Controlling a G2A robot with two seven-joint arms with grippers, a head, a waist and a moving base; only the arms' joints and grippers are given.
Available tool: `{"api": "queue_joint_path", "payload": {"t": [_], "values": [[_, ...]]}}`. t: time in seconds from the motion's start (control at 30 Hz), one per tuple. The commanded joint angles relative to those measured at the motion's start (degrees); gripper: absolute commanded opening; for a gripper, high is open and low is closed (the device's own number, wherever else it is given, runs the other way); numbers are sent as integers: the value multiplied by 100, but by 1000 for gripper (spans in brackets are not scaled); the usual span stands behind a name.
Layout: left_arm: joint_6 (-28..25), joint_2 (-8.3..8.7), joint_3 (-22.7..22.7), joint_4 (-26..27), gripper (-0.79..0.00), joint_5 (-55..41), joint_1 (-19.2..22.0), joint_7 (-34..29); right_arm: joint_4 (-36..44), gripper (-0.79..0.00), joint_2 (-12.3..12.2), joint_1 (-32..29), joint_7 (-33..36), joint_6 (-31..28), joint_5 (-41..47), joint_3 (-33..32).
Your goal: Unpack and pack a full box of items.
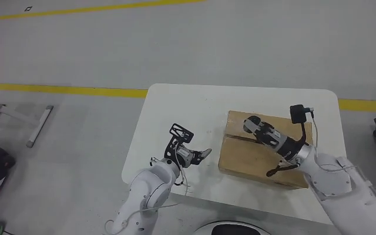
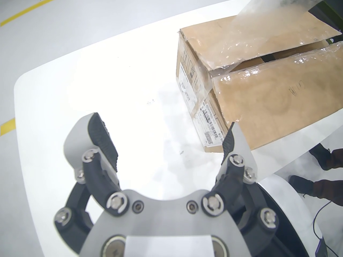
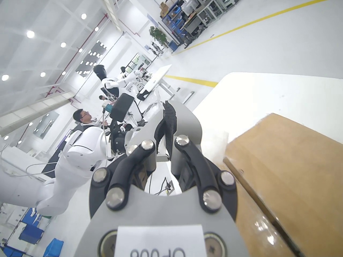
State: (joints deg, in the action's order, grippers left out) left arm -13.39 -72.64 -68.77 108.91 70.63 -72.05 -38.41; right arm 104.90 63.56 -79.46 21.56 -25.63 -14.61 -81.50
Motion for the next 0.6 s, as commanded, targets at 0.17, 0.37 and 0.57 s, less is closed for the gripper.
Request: {"api": "queue_joint_path", "payload": {"t": [0.17,0.37,0.57], "values": [[-55,2,80,-29,0,2,46,-4,259,-785,-44,-741,-222,130,-82,-501],[-60,-3,172,-62,0,8,94,-5,296,-785,-59,-1109,-271,237,-34,-734],[-55,3,192,-55,0,15,85,2,308,-785,-54,-1293,-358,336,99,-839]]}}
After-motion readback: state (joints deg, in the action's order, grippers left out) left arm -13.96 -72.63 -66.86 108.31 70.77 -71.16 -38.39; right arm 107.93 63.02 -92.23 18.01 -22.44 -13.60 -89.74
